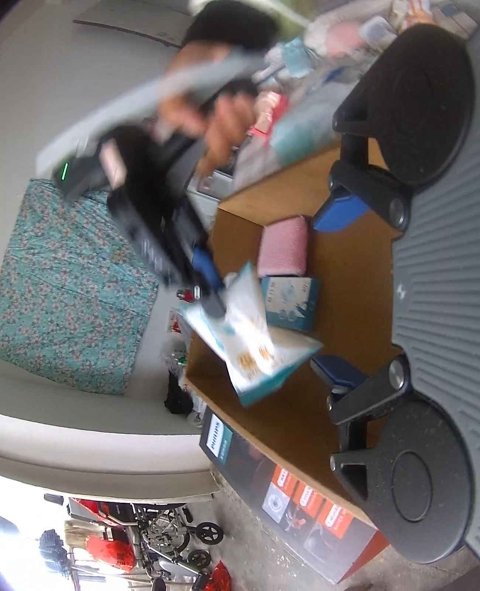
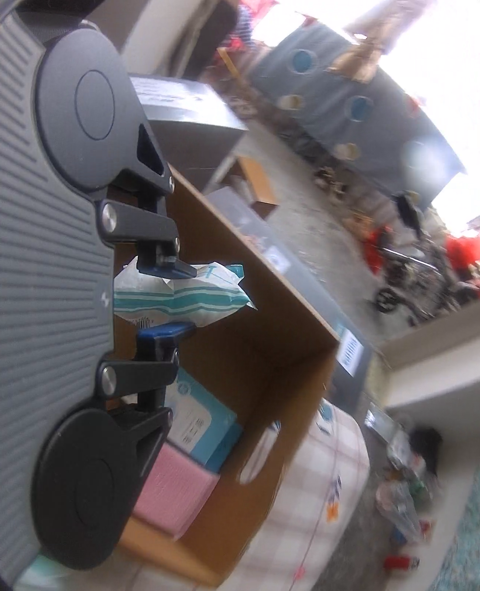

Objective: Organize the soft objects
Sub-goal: 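Carry the cotton-swab bag over the cardboard box with the right gripper, then open the right gripper to drop the cotton-swab bag into the box, then move both grippers back over the items on the bed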

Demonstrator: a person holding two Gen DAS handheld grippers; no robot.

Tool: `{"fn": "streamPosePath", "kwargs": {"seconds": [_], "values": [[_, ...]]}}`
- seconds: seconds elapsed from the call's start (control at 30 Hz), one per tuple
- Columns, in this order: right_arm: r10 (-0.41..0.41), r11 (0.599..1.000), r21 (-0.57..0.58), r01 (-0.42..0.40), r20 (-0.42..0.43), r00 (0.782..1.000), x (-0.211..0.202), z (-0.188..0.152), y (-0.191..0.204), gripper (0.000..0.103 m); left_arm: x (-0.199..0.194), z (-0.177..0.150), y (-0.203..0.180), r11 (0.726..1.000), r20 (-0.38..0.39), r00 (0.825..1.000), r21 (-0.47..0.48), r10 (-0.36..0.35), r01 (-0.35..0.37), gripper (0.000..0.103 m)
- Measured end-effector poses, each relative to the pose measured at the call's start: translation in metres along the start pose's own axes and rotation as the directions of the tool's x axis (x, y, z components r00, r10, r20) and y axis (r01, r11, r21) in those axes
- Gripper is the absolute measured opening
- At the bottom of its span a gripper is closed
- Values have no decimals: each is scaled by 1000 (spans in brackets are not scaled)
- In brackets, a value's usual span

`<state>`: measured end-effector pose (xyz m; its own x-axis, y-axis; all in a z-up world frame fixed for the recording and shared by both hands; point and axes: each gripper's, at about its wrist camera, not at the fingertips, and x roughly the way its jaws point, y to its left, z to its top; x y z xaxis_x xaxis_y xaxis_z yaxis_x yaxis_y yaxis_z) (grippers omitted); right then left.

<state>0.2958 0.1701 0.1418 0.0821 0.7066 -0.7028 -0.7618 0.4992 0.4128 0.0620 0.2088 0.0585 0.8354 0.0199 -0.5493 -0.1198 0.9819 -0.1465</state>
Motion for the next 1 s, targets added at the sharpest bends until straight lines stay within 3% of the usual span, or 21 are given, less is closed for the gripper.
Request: {"fn": "streamPosePath", "kwargs": {"seconds": [0.1, 0.23, 0.33, 0.43, 0.7, 0.8, 0.9, 1.0], "values": [[-41, 991, -128, 31, -75, 996, 44, 26, 1, 24, 10, -5, 6, 1000, -32, 999, -4, -3, 3, 75], [-189, 938, -302, 172, -26, 982, 88, 56, -1, 25, 13, -14, 7, 1000, -56, 998, -9, -16, 16, 74], [-254, 924, -282, 258, 51, 966, 93, 69, -11, 26, 14, -14, 5, 999, -63, 997, -7, -34, 33, 74], [-244, 945, -196, 261, 104, 964, 82, 72, -26, 26, 14, -18, 3, 998, -69, 996, -2, -57, 57, 74], [-152, 987, 63, 146, 98, 984, -9, 19, -49, 26, 2, -22, 1, 998, -43, 997, -3, -63, 63, 75], [-120, 987, 127, 100, 163, 979, -62, -12, -51, 33, -7, -22, 0, 999, -10, 999, 12, -50, 50, 82], [-130, 981, 173, 83, 278, 952, -134, -45, -52, 49, -18, -20, -4, 998, 18, 998, 16, -54, 53, 87], [-188, 970, 216, 109, 392, 900, -209, -91, -51, 66, -24, -19, -14, 997, 38, 996, 15, -81, 80, 92]]}}
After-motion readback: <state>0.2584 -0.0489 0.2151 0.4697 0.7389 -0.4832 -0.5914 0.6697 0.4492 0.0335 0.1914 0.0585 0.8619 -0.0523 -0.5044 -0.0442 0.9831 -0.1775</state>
